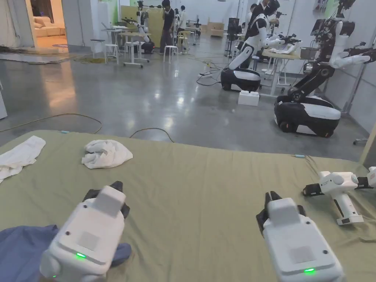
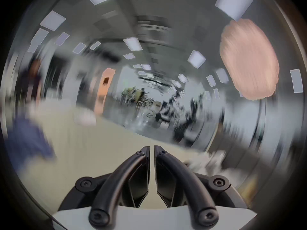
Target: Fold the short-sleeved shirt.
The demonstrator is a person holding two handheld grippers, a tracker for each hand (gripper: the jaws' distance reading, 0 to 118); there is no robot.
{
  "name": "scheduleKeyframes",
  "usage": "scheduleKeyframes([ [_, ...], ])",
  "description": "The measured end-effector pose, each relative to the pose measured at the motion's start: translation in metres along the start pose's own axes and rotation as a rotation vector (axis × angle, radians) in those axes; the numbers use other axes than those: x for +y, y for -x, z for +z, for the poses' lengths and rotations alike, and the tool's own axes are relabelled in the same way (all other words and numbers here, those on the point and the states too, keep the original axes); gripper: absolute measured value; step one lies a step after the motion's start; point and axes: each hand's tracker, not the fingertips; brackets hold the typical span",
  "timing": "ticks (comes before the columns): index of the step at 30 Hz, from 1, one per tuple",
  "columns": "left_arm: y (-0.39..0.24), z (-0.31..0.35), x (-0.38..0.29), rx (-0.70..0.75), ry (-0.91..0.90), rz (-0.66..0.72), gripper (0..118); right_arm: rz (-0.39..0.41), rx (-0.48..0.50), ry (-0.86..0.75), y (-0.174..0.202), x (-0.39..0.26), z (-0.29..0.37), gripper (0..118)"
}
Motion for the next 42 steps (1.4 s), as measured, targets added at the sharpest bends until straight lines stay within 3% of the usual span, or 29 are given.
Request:
scheduleKeyframes([
  [2,-0.011,-0.003,-0.004,0.056,-0.008,-0.328,1,0.438,-0.013,-0.007,0.02,-0.003,-0.001,4],
  [4,-0.014,-0.001,-0.008,0.044,0.009,-0.474,1,0.639,-0.007,-0.031,0.028,-0.011,-0.001,4],
  [5,-0.014,-0.001,-0.009,0.042,0.019,-0.497,0,0.626,-0.013,-0.048,0.028,-0.012,-0.001,4],
  [8,-0.009,0.0,-0.012,0.069,0.026,-0.409,0,0.488,-0.036,-0.007,0.025,0.011,0.019,4],
  [10,0.0,0.001,-0.007,0.061,0.047,-0.159,0,0.328,-0.054,0.012,0.017,0.024,0.026,4],
  [12,0.014,0.0,-0.008,0.042,0.07,0.149,0,0.1,-0.025,0.065,0.012,0.033,0.032,4],
  [14,0.025,0.003,-0.012,0.03,0.06,0.469,0,-0.262,-0.006,0.164,-0.005,0.021,0.015,4],
  [16,0.031,0.003,-0.021,0.001,0.025,0.698,0,-0.52,-0.019,0.185,-0.013,0.016,0.015,4],
  [18,0.03,0.004,-0.026,-0.014,0.011,0.802,0,-0.678,-0.03,0.198,-0.013,-0.008,0.003,4],
  [23,0.026,0.008,-0.03,-0.022,-0.041,0.965,0,-0.737,-0.107,0.155,-0.01,-0.012,0.004,4],
  [30,0.031,0.006,-0.034,-0.025,-0.001,0.834,0,-0.648,-0.105,0.124,-0.007,-0.008,0.005,4],
  [34,0.038,0.01,-0.048,-0.031,0.069,0.721,0,-0.64,-0.093,0.133,-0.002,-0.008,0.006,4],
  [42,0.087,0.033,-0.127,-0.025,0.324,0.784,0,-0.6,-0.011,0.179,0.016,-0.015,0.003,4],
])
